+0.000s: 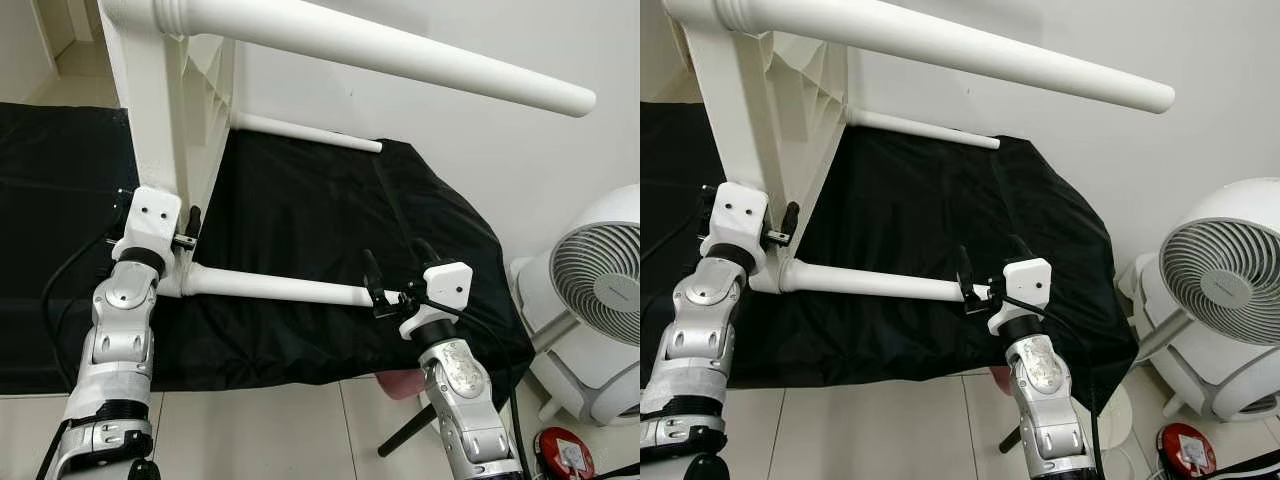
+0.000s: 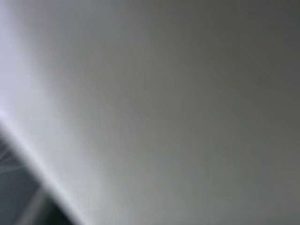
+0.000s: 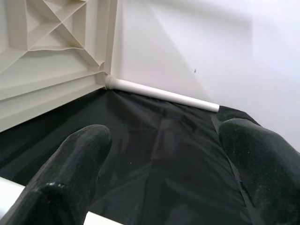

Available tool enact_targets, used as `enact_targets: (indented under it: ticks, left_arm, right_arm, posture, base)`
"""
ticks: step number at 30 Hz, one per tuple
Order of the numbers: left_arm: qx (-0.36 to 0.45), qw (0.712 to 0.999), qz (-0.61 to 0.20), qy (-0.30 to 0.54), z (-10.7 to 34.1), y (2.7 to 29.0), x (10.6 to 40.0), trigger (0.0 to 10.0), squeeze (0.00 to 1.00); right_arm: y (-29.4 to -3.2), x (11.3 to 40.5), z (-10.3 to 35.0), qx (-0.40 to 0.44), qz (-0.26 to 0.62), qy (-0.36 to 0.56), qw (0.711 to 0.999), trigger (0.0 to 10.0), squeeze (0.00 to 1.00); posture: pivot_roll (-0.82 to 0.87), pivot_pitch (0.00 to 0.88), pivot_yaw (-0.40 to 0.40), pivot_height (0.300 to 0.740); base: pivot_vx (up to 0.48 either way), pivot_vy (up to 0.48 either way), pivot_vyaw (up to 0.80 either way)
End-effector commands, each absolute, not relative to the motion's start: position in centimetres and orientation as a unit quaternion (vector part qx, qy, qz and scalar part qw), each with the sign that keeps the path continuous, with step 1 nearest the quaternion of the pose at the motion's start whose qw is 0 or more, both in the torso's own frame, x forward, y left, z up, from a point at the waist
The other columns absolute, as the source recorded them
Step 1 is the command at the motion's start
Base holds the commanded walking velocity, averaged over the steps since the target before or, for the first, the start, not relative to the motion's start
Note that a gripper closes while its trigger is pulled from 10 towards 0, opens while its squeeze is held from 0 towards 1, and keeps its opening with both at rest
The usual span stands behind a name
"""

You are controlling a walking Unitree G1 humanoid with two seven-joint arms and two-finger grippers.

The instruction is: Building children table

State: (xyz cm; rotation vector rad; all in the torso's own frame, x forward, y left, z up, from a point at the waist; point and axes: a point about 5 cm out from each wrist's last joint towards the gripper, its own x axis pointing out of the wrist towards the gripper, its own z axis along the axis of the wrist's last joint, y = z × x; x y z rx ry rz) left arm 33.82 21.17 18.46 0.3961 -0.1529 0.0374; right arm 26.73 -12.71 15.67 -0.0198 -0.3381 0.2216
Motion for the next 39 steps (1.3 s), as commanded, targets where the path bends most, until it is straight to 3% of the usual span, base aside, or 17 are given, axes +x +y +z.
enact_targets:
  ticks: [1, 16, 22, 39]
  left_arm:
    - [0.189, 0.972, 0.088, -0.107, 19.6, 21.7, 34.0, 0.0, 0.00]
    - [0.196, 0.970, 0.090, -0.109, 20.1, 23.1, 33.9, 0.0, 0.00]
    - [0.224, 0.963, 0.104, -0.106, 20.8, 26.2, 32.4, 0.0, 0.00]
    - [0.266, 0.950, 0.124, -0.104, 22.4, 31.5, 28.3, 0.0, 0.00]
  right_arm:
    - [-13.3, 26.7, 15.6, -0.015, 0.101, -0.161, 0.982, 10.0, 0.00]
    - [-13.4, 26.8, 15.6, -0.015, 0.096, -0.162, 0.982, 10.0, 0.00]
    - [-13.8, 26.9, 15.4, -0.020, 0.092, -0.161, 0.983, 10.0, 0.00]
    - [-14.0, 27.3, 15.5, -0.029, 0.099, -0.162, 0.981, 10.0, 0.00]
  posture:
    - [0.03, 0.000, -0.110, 0.740]
    - [0.03, 0.000, -0.100, 0.740]
    - [0.03, 0.000, -0.104, 0.740]
    - [0.05, 0.000, -0.113, 0.740]
  base:
    - [0.000, 0.000, 0.00]
    - [0.000, 0.000, 0.00]
    - [0.000, 0.000, 0.00]
    - [0.000, 0.000, 0.00]
